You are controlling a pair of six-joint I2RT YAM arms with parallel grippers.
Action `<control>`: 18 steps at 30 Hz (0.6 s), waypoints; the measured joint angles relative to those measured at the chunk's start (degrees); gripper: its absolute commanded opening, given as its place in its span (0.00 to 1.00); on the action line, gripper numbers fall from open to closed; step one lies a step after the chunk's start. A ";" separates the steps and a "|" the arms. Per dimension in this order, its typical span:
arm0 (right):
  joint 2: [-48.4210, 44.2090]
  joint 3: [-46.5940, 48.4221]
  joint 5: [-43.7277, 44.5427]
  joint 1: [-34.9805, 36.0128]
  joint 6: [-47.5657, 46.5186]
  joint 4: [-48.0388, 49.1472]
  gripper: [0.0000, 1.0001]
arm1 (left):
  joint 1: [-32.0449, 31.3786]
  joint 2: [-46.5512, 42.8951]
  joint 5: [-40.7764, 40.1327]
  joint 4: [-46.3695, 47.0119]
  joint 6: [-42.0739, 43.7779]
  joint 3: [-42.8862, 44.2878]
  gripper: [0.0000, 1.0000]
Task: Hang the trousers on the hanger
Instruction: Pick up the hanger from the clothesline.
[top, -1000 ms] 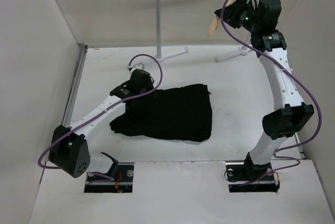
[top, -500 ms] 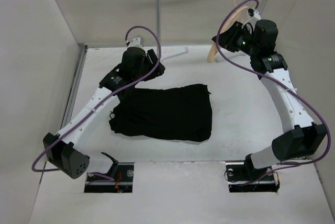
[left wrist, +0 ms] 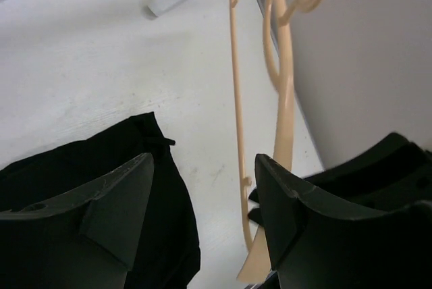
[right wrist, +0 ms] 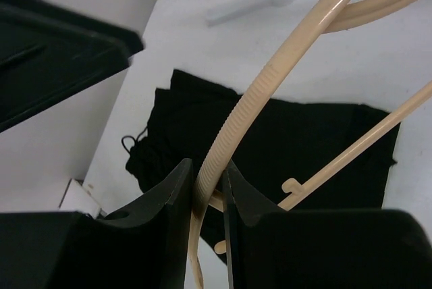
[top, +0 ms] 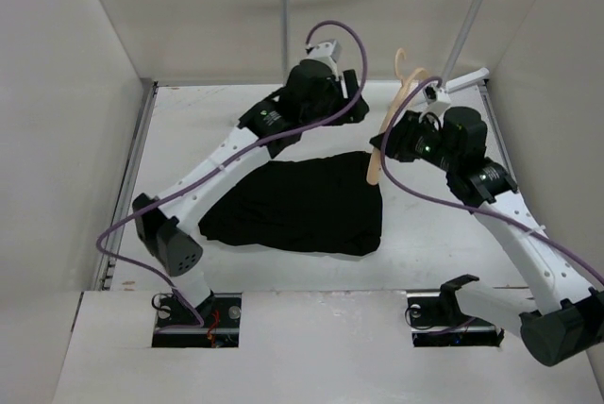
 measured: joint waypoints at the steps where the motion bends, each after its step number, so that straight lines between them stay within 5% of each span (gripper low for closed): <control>1: -1.03 -1.70 0.39 0.72 0.04 -0.31 0.12 | -0.94 1.84 -0.26 -0.33 0.26 1.14 0.60; 11: -7.58 -11.23 3.91 6.23 1.62 -2.82 0.12 | -7.85 9.09 -1.79 -1.62 1.66 2.95 0.60; 18: -10.38 -13.07 5.77 9.03 2.84 -4.24 0.12 | -8.90 12.76 -2.29 -0.28 1.64 3.76 0.52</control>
